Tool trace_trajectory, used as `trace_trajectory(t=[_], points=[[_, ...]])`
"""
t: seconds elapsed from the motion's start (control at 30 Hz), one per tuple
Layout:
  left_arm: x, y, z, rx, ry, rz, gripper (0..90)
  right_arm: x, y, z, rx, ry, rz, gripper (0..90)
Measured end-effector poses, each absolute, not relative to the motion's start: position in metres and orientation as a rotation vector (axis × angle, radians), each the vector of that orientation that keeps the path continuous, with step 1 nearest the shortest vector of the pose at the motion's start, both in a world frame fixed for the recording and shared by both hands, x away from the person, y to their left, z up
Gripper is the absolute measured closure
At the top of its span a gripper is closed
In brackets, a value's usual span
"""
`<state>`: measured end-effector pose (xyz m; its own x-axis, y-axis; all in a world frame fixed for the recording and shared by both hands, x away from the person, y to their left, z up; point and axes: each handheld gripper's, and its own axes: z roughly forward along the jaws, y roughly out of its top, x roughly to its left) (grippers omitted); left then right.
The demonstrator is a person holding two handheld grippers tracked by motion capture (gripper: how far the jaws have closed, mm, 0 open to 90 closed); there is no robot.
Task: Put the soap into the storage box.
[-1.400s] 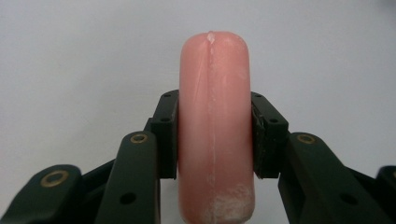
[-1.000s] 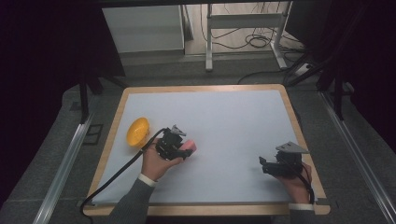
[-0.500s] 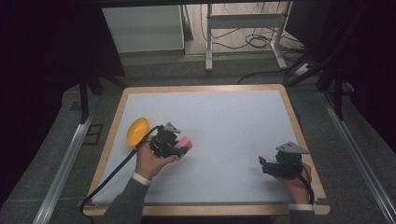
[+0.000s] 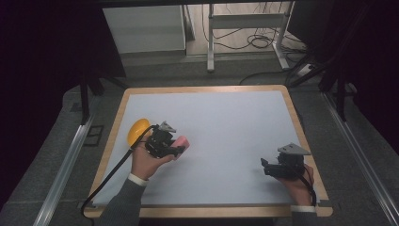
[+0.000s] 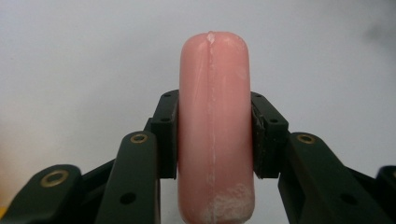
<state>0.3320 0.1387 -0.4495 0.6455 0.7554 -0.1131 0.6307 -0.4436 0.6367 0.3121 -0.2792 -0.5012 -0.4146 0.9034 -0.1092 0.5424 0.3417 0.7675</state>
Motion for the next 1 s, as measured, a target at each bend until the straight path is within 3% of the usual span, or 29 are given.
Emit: trace_trajectory(t=[1.0], points=[[0.338,0.158,-0.438,2.159,1.123,0.283,60.2,0.313,-0.281,-0.502,1.266,2.08,0.889,9.2]])
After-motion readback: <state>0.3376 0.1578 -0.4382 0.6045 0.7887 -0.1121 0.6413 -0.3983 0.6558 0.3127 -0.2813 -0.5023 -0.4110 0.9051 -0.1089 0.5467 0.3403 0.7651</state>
